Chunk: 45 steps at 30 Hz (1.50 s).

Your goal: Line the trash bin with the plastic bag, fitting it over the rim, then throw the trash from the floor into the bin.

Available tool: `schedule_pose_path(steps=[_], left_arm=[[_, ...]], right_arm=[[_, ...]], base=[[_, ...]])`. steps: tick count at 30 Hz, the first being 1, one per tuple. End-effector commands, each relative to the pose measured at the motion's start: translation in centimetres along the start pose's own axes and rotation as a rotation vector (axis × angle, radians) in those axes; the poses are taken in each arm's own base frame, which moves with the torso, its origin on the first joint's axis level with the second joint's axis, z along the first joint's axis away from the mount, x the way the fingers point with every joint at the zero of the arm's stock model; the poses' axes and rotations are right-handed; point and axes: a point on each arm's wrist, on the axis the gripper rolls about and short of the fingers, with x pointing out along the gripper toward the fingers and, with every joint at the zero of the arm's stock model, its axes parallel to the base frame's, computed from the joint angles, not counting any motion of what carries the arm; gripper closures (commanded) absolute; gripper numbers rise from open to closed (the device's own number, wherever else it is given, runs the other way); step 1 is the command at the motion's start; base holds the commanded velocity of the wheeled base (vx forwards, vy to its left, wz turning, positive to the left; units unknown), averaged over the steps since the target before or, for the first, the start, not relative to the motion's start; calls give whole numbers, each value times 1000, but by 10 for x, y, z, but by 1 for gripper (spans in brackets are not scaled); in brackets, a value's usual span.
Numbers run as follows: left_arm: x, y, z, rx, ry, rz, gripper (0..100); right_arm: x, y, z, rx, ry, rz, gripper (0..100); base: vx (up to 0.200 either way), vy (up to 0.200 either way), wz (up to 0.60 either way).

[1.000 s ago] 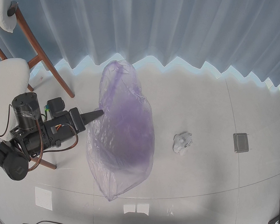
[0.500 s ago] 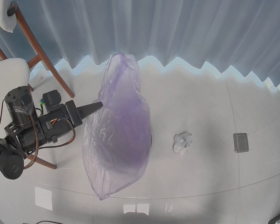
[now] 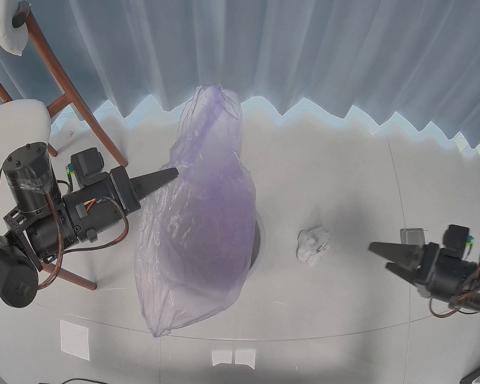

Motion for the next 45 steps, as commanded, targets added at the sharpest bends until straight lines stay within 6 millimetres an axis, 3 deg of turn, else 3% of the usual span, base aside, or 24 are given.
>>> schedule_pose_path(steps=[1,7,8,15,18,25,33,40,45], left_arm=[[0,-4,0,0,0,-12,100],[0,-4,0,-1,2,-10,100],[1,-3,0,-1,2,-10,100],[1,-3,0,-1,1,-11,100],[2,-4,-3,-4,9,-14,100],[6,-6,3,-3,-17,-23,100],[9,-7,6,-11,-22,-28,100],[17,7,-4,-20,21,-16,100],[19,7,-5,-18,19,-28,100]], right_arm=[[72,0,-33,-9,221,33,0],[105,7,-52,-27,293,44,0],[108,9,-58,-30,313,38,100],[130,25,-94,-29,423,51,100],[146,29,-120,-54,481,72,100],[171,35,-151,-91,452,133,100],[174,42,-159,-53,468,144,100],[179,45,-167,-63,467,139,100],[180,46,-170,-67,466,138,100]], base=[[0,0,0],[0,0,0],[0,0,0],[0,0,0],[0,0,0],[0,0,0],[0,0,0],[0,0,0],[200,0,0]])
